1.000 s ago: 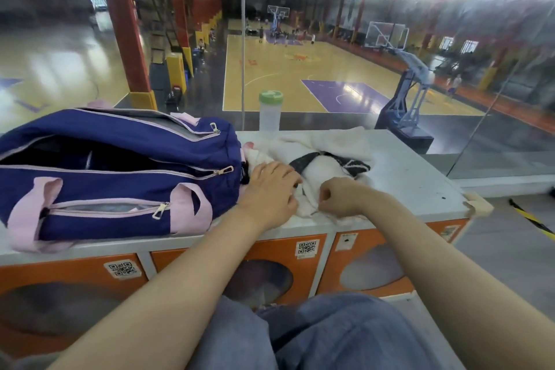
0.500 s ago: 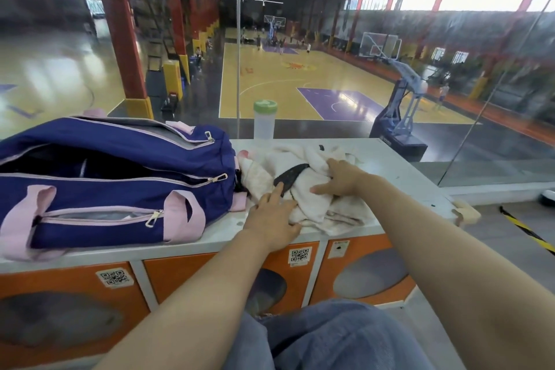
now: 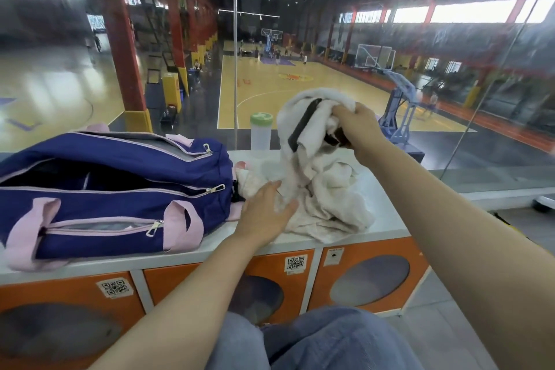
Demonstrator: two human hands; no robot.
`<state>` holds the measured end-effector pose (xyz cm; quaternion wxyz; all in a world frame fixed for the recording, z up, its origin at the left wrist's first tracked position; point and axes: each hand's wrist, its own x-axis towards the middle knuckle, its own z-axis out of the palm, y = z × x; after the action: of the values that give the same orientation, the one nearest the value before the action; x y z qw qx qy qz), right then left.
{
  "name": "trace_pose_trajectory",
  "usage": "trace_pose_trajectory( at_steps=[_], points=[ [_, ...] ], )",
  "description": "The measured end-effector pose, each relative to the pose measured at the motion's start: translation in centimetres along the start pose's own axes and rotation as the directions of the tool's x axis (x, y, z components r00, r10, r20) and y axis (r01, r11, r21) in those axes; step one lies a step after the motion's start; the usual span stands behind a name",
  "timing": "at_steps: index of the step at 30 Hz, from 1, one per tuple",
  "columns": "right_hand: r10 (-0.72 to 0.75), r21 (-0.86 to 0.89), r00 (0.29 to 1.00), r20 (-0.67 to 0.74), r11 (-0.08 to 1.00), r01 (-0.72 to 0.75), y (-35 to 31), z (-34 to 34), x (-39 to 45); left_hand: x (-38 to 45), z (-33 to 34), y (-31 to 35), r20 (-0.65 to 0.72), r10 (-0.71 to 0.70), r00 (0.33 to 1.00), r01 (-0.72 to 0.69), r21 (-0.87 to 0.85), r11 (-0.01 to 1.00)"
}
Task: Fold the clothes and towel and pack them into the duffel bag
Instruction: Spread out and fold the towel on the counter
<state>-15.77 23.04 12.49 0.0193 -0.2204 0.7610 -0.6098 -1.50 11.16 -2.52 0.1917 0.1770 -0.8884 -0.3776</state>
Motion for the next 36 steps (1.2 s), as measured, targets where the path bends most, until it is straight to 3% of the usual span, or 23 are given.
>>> trace_pose_trajectory(
  at_steps=[2,4,5,7,9,10,12,14,17,18,21,25,28,30,32,36],
  points=[
    [0.018,0.157,0.999,0.027,0.987,-0.022,-1.3,-0.1,-0.5,-0.1,-1.0,0.8,-0.056,-0.038,0.998,0.02,-0.292,0.956],
    [0.022,0.32,0.995,0.096,0.946,-0.052,-2.8,-0.2,-0.7,-0.2,-2.1,2.1,-0.048,-0.101,0.994,0.062,-0.521,0.851],
    [0.02,0.376,0.988,0.152,0.924,-0.076,-3.4,-0.3,-0.6,-0.3,-2.8,2.8,-0.007,-0.156,0.988,0.111,-0.674,0.73],
    [0.004,0.365,0.96,0.281,0.924,-0.111,-4.8,-0.5,-1.0,-0.3,-4.4,3.6,0.107,-0.205,0.973,0.175,-0.921,0.348],
    [-0.012,0.275,0.925,0.38,0.956,-0.101,-5.6,-0.5,-1.8,-0.5,-6.3,3.5,0.152,-0.14,0.978,0.159,-0.987,0.038],
    [-0.033,0.229,0.908,0.417,0.971,-0.07,-5.7,-0.5,-2.3,-0.6,-7.2,3.3,0.148,-0.115,0.982,0.143,-0.989,-0.049],
    [-0.073,0.143,0.872,0.484,0.99,0.004,-5.8,-0.6,-2.9,-0.7,-8.9,2.8,0.151,-0.087,0.985,0.141,-0.984,-0.107],
    [-0.056,0.076,0.837,0.544,0.997,0.018,-5.9,-0.7,-3.4,-0.5,-10.3,2.3,0.137,-0.153,0.979,0.131,-0.99,-0.048],
    [-0.011,0.029,0.842,0.54,1.0,-0.005,-6.3,-0.7,-4.0,-0.2,-12.8,0.6,0.04,-0.368,0.929,0.098,-0.985,0.142],
    [-0.041,-0.034,0.862,0.506,0.997,0.067,-6.2,-0.7,-3.9,-0.3,-13.7,0.0,-0.01,-0.411,0.912,0.082,-0.975,0.204],
    [-0.267,-0.265,0.885,0.382,0.885,0.382,-6.0,-0.5,-3.5,-0.1,-16.5,-1.2,-0.214,-0.425,0.88,0.048,-0.848,0.528],
    [-0.44,-0.248,0.822,0.363,0.804,0.54,-7.1,0.6,-4.1,-0.2,-18.4,0.4,-0.296,-0.222,0.929,-0.018,-0.636,0.772],
    [-0.496,-0.268,0.718,0.488,0.698,0.664,-8.3,2.0,-5.2,-1.0,-18.1,3.6,-0.185,0.131,0.974,-0.19,-0.356,0.915],
    [-0.49,-0.285,0.659,0.571,0.634,0.718,-9.0,2.7,-5.9,-1.7,-17.8,6.1,-0.038,0.287,0.957,-0.285,-0.297,0.911],
    [-0.456,-0.294,0.655,0.603,0.636,0.713,-9.4,2.9,-6.3,-2.0,-17.7,7.9,0.058,0.324,0.944,-0.293,-0.303,0.907],
    [-0.38,-0.283,0.682,0.624,0.704,0.651,-9.5,1.8,-6.4,-2.4,-18.7,8.6,0.007,0.343,0.939,-0.343,0.01,0.939]
  ],
)
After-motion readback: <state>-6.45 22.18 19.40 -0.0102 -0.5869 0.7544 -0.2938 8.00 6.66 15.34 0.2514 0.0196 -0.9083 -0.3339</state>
